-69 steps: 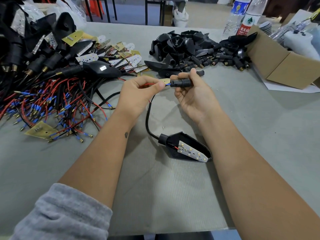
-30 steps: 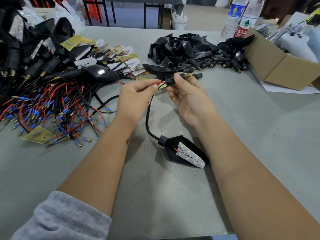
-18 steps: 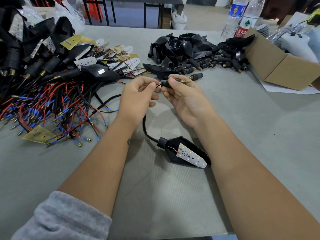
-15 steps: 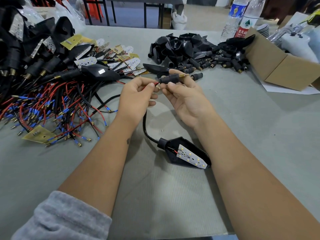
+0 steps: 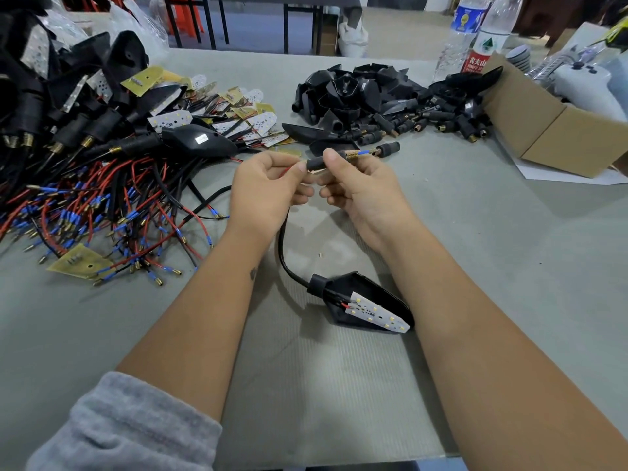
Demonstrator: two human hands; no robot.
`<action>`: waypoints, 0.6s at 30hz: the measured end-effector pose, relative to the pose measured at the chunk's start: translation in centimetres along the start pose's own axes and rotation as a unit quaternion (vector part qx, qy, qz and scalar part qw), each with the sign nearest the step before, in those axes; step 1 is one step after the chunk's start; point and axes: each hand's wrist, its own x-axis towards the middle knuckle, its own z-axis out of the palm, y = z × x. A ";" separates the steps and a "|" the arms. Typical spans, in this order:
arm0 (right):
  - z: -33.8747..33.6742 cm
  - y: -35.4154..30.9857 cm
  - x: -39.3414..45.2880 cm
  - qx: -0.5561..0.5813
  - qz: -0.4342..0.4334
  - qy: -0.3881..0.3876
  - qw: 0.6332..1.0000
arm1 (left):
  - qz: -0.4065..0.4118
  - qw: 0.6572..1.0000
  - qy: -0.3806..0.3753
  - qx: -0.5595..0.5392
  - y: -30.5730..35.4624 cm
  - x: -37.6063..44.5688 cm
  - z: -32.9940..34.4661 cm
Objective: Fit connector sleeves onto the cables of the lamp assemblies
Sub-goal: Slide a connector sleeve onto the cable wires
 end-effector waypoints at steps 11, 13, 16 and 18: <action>-0.6 -0.2 0.1 0.116 -0.010 0.007 0.993 | -0.012 1.000 0.007 -0.019 -0.4 0.3 -0.3; -0.7 -0.2 0.0 0.129 -0.017 -0.005 0.991 | -0.004 1.000 0.004 -0.027 -0.4 0.3 -0.4; -0.6 -0.1 0.1 0.110 -0.009 0.005 0.994 | 0.010 1.000 0.003 -0.023 -0.4 0.2 -0.5; -0.5 0.1 0.2 0.089 0.005 0.022 0.996 | 0.015 1.000 -0.002 -0.011 -0.3 0.2 -0.4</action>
